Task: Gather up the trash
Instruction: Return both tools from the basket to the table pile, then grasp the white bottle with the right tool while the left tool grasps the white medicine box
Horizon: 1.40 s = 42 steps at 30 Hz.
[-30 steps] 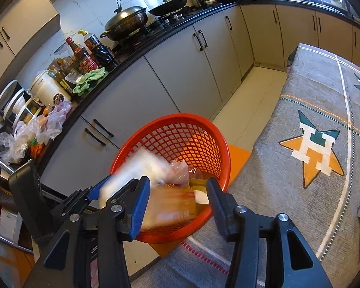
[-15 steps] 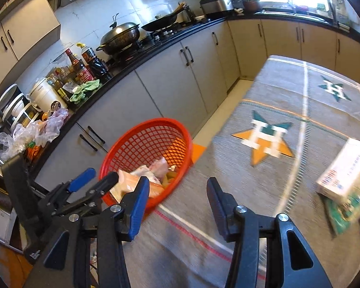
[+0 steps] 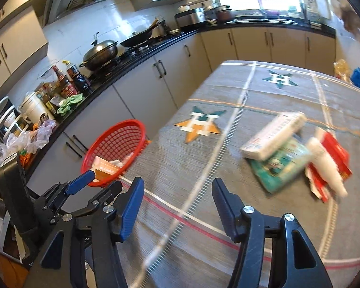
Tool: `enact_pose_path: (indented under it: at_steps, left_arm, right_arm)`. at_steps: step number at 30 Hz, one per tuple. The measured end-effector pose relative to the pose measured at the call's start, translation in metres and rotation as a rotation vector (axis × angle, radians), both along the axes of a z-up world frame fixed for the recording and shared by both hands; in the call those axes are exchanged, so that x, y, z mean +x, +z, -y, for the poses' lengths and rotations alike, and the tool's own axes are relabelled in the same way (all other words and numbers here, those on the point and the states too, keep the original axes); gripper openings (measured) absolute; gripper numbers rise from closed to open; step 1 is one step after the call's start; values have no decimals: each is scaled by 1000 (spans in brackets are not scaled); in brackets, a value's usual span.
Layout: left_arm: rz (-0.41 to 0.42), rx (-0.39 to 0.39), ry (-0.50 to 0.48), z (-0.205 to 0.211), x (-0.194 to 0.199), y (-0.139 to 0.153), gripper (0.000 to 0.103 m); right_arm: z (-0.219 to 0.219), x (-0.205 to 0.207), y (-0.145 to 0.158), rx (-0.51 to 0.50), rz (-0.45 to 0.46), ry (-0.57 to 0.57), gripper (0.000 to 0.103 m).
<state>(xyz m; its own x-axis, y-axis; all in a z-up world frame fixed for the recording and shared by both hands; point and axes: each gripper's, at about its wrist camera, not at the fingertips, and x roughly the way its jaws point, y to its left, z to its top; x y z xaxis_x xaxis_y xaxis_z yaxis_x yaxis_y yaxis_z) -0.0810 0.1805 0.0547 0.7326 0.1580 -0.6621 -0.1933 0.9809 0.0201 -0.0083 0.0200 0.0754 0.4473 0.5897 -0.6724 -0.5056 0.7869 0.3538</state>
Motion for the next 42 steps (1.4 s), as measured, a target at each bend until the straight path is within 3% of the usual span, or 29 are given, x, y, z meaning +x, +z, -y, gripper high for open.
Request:
enact_pose_path:
  at_steps: [15,24,35,36,39,42]
  left_arm:
    - [-66,90,-154,93,16,-20,66]
    - [-100,104,-172,105,23,-32,66]
    - [-107,80,-197,104,25,-38,67]
    - [-107,78,-200,103,25,-38,67]
    - [-103,72,-207,103,24,-38,67]
    - [-104,70,-215,103,24,-38,67]
  right_arm:
    - [113,-5,-16,24,-2,-168,67]
    - [148,3,-18,29,-3,-217,67]
    - [159,45,-35,-64,-50,-210,67]
    - [158,53,-37,-65,-63,-206,66]
    - [159,67,-38,-31,-92,-195,40]
    - [151,76,-30,-17,-71,-173,40]
